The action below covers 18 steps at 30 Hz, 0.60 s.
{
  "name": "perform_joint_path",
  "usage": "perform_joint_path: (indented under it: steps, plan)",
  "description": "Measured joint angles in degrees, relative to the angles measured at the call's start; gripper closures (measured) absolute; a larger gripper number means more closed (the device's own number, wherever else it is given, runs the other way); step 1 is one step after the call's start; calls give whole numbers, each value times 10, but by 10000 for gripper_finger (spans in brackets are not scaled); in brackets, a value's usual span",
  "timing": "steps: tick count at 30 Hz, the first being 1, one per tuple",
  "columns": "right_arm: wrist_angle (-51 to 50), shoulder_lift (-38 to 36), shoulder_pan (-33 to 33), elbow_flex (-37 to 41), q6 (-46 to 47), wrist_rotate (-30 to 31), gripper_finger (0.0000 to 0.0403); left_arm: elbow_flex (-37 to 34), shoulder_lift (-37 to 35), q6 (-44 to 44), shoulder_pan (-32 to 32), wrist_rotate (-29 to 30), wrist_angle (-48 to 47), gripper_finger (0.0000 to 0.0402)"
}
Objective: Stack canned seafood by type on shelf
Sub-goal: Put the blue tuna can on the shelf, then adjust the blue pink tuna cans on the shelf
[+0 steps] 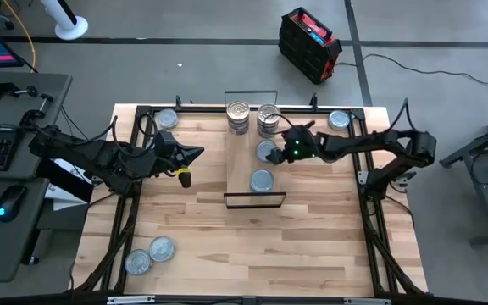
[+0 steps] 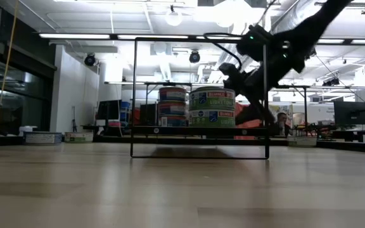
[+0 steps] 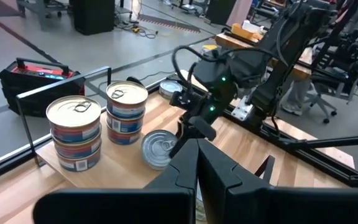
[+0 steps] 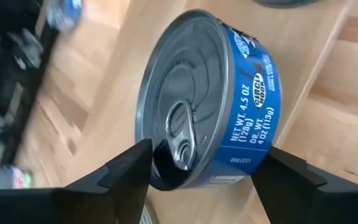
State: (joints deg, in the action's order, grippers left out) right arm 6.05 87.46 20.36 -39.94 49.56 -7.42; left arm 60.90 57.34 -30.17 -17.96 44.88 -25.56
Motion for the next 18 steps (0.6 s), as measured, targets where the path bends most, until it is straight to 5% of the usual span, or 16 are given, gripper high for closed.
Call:
perform_joint_path:
  steps: [9,18]
  plan:
    - [-260,0,0,-133,-185,-33,153,0,0,0,0,-26,0,401]
    - [-287,0,7,-167,-222,9,155,0,0,-17,0,-30,-22,401]
